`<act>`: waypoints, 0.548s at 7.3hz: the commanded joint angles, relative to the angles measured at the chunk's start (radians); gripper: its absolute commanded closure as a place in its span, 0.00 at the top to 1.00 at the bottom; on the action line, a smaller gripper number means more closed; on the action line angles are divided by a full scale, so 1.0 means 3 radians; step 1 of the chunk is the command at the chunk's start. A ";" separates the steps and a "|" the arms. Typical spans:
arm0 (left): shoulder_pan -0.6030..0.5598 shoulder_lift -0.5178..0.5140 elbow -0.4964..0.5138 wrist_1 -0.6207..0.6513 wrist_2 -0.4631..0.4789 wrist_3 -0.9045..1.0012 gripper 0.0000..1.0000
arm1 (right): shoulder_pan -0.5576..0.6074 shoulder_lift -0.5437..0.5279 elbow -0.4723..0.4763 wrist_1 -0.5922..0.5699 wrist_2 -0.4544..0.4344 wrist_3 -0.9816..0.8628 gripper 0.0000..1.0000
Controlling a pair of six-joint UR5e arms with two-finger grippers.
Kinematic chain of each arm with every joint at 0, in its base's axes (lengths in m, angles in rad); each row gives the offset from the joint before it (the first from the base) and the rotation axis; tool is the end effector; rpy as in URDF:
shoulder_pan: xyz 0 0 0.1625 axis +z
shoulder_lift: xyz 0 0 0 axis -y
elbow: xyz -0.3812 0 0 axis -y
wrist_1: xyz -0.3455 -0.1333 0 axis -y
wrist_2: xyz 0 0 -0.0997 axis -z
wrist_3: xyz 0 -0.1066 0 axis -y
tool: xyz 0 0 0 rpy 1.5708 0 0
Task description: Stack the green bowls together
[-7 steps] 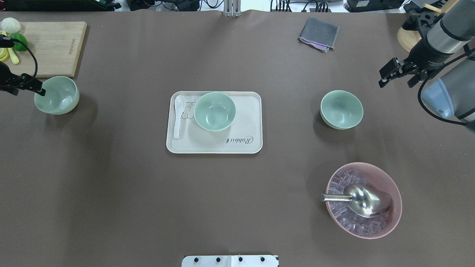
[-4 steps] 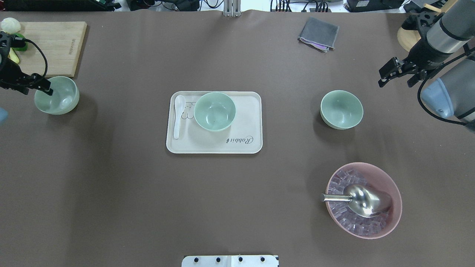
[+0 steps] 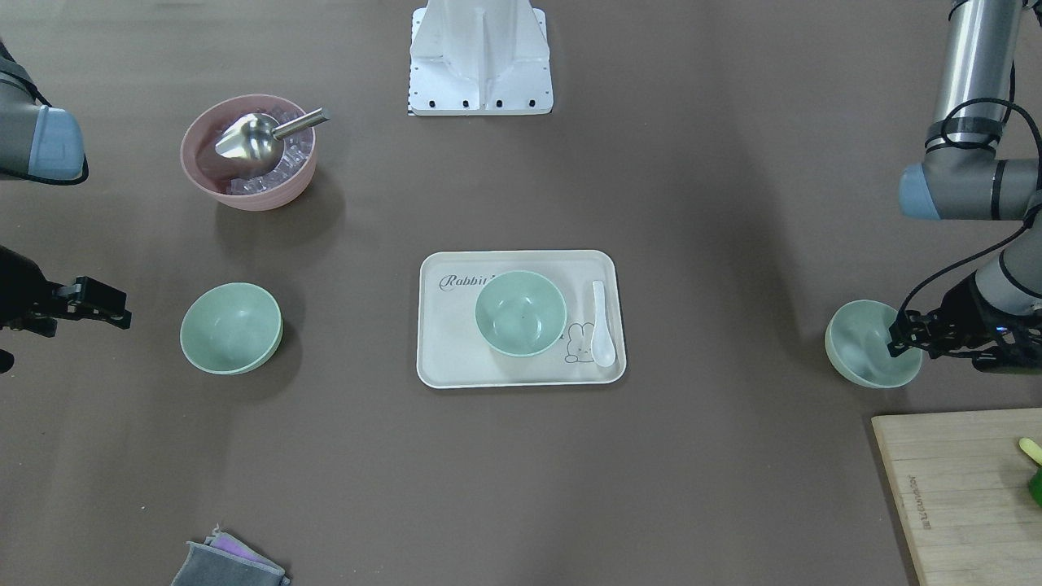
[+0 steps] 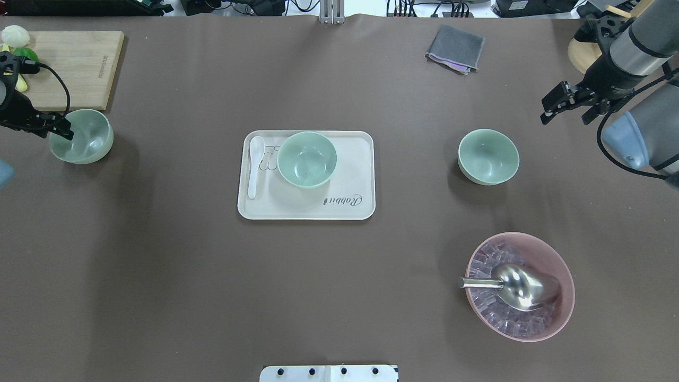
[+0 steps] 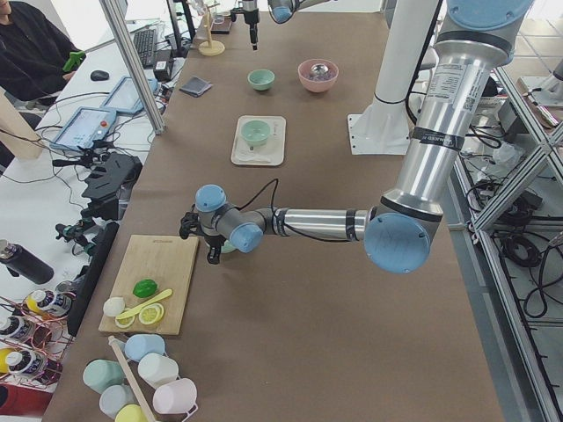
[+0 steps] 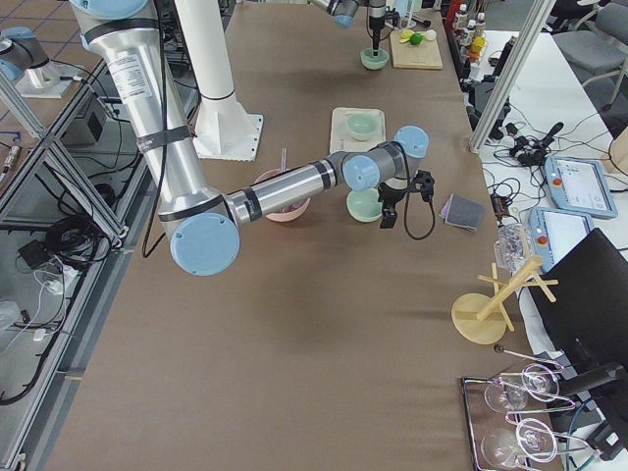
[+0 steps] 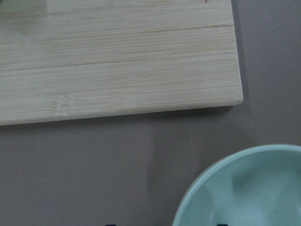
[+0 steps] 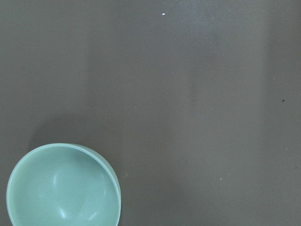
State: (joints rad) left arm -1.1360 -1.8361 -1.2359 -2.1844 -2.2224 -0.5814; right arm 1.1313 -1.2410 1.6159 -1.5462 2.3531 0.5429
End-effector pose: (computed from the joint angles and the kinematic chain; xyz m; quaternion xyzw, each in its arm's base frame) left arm 0.1794 -0.5493 0.5753 0.0724 0.3932 0.0189 0.9164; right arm -0.1883 -0.5371 0.4275 -0.0145 -0.4160 -0.0287 0.9088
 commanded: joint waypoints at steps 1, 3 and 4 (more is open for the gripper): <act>-0.0002 0.0005 -0.0083 -0.0010 -0.0189 -0.0162 0.00 | 0.0002 0.0000 0.0018 0.0000 0.0005 0.0087 1.00; -0.0053 -0.0016 -0.0078 0.0086 -0.0211 -0.0174 0.00 | 0.0002 0.0000 0.0023 0.0005 0.0005 0.0087 1.00; -0.0195 -0.0122 -0.0088 0.0355 -0.0449 -0.0169 0.00 | -0.0003 0.0000 0.0018 0.0000 0.0015 0.0082 1.00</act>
State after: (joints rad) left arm -1.1575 -1.8466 -1.2599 -2.1473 -2.2994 -0.6309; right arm 1.1318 -1.2410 1.6218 -1.5456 2.3553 0.5682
